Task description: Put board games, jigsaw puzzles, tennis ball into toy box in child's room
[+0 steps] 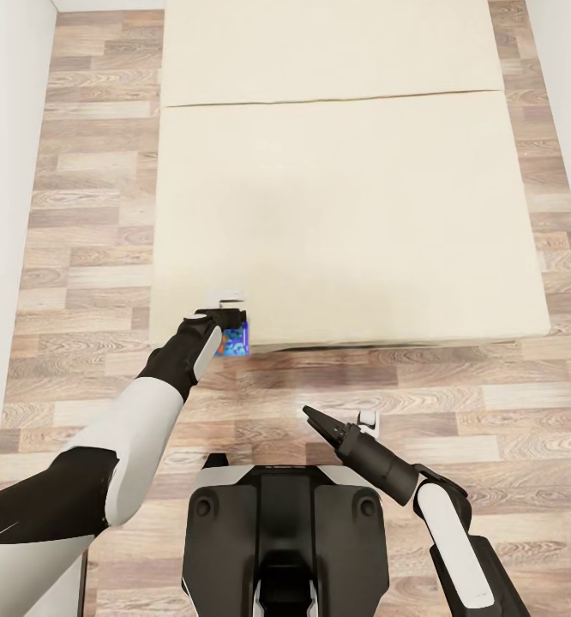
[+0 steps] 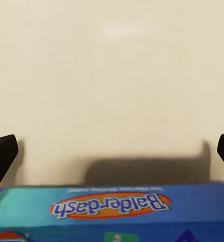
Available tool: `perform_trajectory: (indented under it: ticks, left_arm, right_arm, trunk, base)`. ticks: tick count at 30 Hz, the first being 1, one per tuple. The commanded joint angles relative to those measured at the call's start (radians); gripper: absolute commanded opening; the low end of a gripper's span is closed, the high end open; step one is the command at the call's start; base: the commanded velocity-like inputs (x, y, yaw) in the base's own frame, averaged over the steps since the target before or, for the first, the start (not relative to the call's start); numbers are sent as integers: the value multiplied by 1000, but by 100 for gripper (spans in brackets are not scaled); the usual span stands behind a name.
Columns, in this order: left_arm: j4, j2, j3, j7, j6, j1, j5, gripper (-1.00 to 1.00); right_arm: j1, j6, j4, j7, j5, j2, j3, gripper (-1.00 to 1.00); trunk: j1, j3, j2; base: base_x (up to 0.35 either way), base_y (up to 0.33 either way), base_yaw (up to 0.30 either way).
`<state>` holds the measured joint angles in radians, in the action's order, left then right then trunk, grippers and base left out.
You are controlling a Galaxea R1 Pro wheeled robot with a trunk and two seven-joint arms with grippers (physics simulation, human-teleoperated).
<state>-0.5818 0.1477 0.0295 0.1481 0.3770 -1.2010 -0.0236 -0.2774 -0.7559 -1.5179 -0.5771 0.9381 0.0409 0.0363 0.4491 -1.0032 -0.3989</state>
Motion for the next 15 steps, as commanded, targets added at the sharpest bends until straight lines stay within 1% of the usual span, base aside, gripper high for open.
perform_trajectory:
  ticks: [1, 15]
  left_arm:
    - [7, 0, 1, 7, 8, 0, -15, 100]
    - [8, 0, 1, 7, 7, 1, -15, 100]
  right_arm:
    - [0, -6, 0, 0, 4, 0, -1, 100]
    - [0, -6, 0, 1, 4, 1, -1, 100]
  trunk:
    - [1, -1, -1]
    - [1, -1, -1]
  base:
    - [-6, 0, 0]
    - [-3, 0, 0]
